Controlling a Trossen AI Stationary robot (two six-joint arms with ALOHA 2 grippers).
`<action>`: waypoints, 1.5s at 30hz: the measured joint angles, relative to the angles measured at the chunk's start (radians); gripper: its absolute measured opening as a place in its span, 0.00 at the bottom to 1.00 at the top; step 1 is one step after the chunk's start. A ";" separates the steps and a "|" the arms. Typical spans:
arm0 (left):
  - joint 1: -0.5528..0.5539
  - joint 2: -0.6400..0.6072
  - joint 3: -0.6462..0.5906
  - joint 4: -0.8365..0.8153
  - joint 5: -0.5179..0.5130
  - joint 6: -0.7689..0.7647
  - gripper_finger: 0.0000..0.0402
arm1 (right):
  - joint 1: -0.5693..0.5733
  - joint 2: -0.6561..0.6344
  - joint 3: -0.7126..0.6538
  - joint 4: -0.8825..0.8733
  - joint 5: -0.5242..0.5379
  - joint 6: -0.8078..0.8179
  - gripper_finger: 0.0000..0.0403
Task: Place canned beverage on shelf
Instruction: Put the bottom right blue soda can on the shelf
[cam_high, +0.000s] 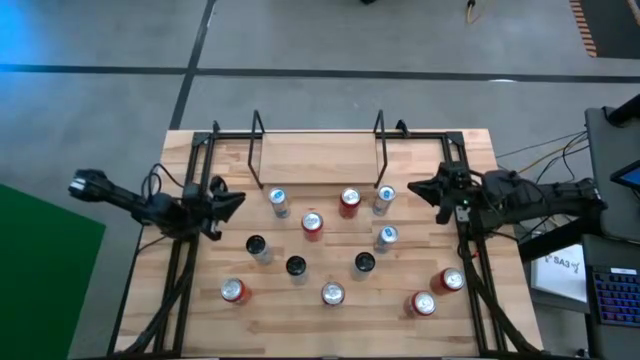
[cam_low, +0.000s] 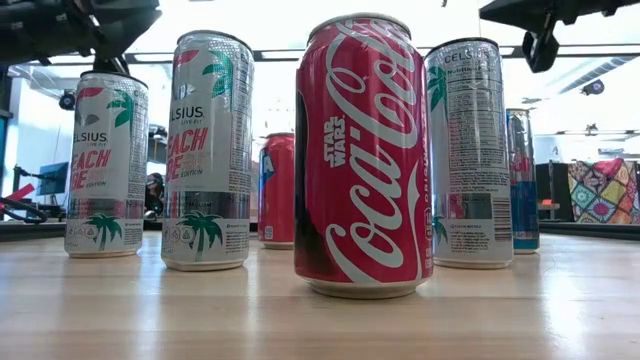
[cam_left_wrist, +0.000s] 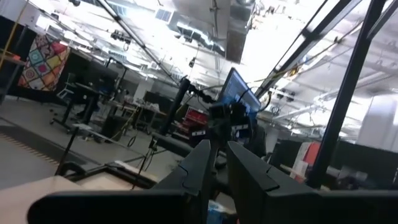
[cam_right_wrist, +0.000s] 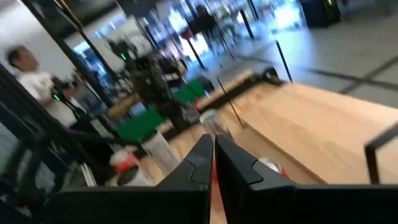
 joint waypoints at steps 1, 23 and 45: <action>0.000 0.023 0.015 0.000 -0.003 -0.006 0.09 | 0.000 0.012 0.021 -0.029 0.000 0.004 0.02; 0.000 0.249 0.484 -0.738 -0.004 0.193 0.09 | 0.000 0.266 0.230 -0.279 -0.117 0.079 0.02; 0.000 0.261 0.476 -0.644 0.022 0.258 0.09 | 0.000 0.559 0.536 -0.754 -0.114 -0.018 0.02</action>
